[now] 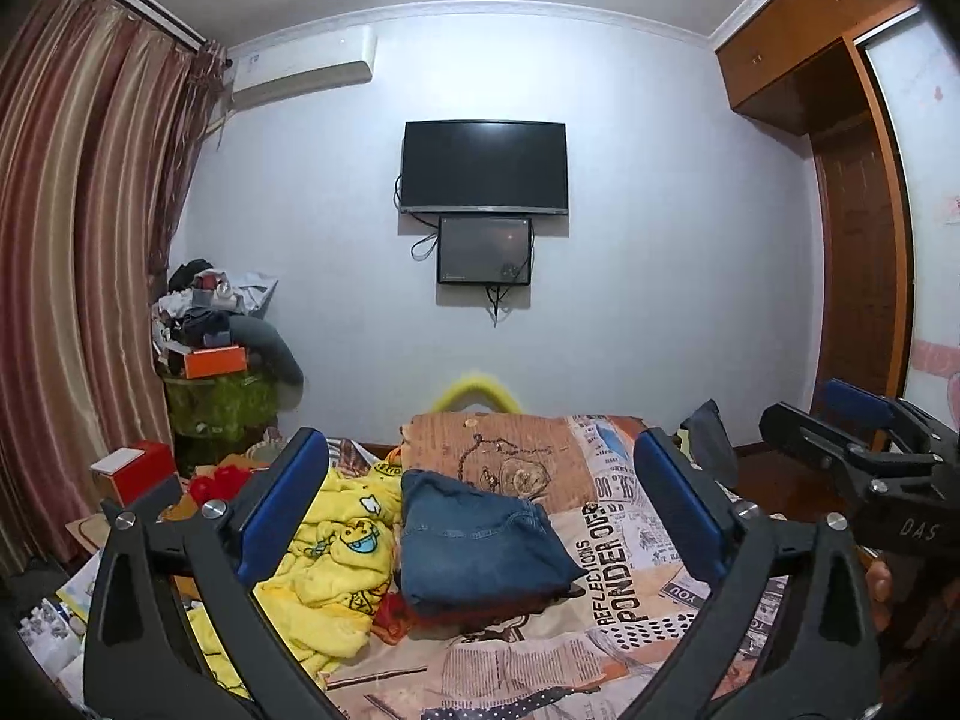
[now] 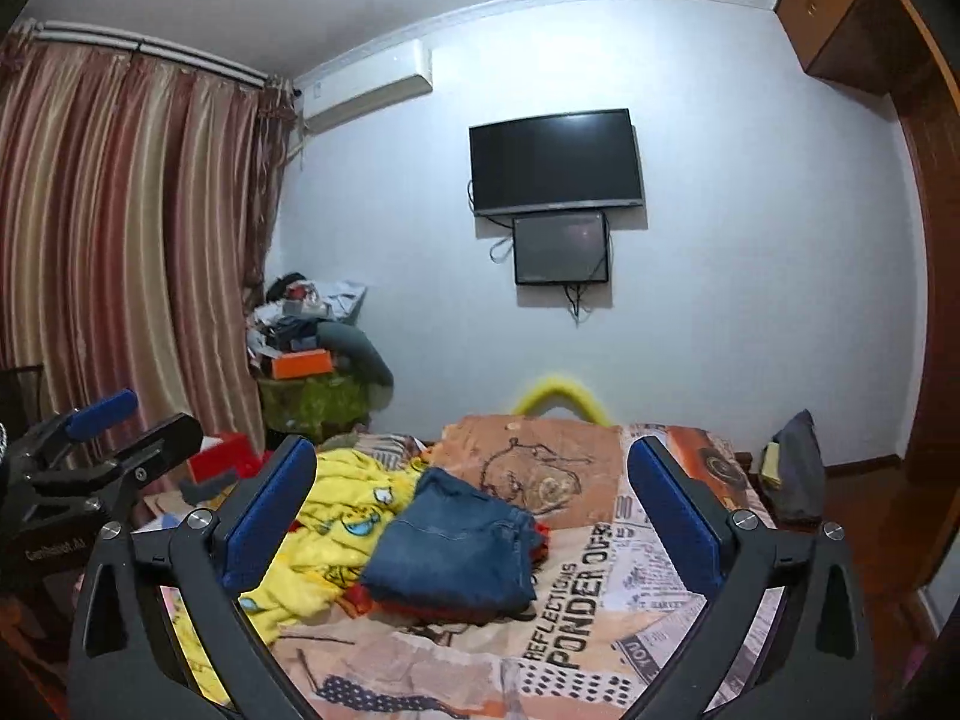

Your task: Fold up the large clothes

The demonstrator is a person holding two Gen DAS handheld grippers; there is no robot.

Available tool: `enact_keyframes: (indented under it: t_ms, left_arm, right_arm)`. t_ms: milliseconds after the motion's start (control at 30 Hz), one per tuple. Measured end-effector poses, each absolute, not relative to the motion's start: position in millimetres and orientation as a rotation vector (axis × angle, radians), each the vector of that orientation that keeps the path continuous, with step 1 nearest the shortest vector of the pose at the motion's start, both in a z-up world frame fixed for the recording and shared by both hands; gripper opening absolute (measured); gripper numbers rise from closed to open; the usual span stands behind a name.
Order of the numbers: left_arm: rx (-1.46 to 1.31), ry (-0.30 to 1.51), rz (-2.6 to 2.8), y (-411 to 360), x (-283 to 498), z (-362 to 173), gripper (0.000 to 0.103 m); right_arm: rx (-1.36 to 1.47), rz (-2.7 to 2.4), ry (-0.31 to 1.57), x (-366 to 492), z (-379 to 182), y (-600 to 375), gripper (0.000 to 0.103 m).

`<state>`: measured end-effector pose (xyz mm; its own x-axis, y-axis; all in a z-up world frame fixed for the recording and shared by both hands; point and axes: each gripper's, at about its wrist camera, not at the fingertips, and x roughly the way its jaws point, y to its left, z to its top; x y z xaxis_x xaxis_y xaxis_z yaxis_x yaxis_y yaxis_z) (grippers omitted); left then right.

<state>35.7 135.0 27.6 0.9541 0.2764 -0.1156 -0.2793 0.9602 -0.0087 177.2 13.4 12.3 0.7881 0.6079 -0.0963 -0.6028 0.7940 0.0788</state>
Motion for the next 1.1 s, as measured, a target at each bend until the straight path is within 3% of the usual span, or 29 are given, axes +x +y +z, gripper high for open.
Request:
enact_keyframes:
  t_ms: [1100]
  left_arm:
    - [-0.05,0.17,0.29,145,47,13,0.102]
  right_arm:
    - [0.027,0.658,0.171,178,4,4,0.103]
